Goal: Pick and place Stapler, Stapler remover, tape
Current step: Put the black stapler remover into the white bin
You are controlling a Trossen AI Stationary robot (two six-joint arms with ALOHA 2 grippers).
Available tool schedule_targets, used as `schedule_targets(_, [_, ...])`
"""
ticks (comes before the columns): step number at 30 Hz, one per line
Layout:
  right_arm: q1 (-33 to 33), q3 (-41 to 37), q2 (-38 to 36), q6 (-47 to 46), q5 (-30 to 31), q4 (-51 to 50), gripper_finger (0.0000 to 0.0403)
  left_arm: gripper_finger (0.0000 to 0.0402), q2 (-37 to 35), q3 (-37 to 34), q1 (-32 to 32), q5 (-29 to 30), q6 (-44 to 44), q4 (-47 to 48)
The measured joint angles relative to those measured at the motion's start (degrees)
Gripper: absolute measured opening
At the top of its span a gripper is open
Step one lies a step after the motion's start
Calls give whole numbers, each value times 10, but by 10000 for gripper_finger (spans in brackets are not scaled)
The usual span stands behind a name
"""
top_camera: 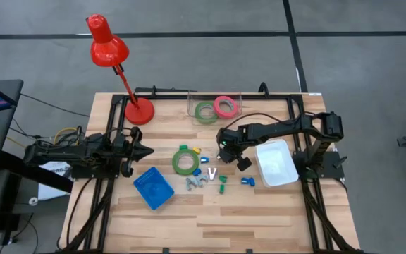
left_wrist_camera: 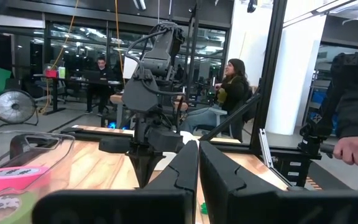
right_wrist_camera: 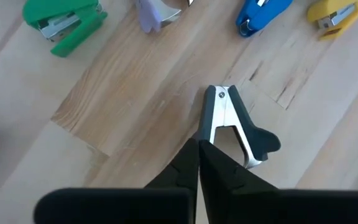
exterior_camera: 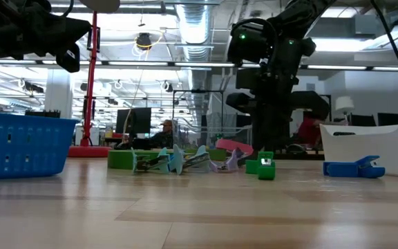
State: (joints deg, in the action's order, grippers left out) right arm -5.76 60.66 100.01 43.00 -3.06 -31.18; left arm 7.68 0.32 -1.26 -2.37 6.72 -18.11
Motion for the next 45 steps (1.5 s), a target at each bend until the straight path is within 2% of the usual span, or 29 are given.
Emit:
schedule_targets(7, [5,25,-48,-4,1,-49,0,8,0,0,0,0,0,0])
schedule_targets(14, [5,49,-108,-46,1,-113,0,8,0,0,0,0,0,0])
schedule_targets(28, [9,53,-225,-108,1,-265,0,8,0,0,0,0,0,0])
schedule_targets(39, [6,53,-269,-111,6,-379,0,8,0,0,0,0,0,0])
schedule_targets(45, [-17,51,-288,-111,6,-454,0,8,0,0,0,0,0,0])
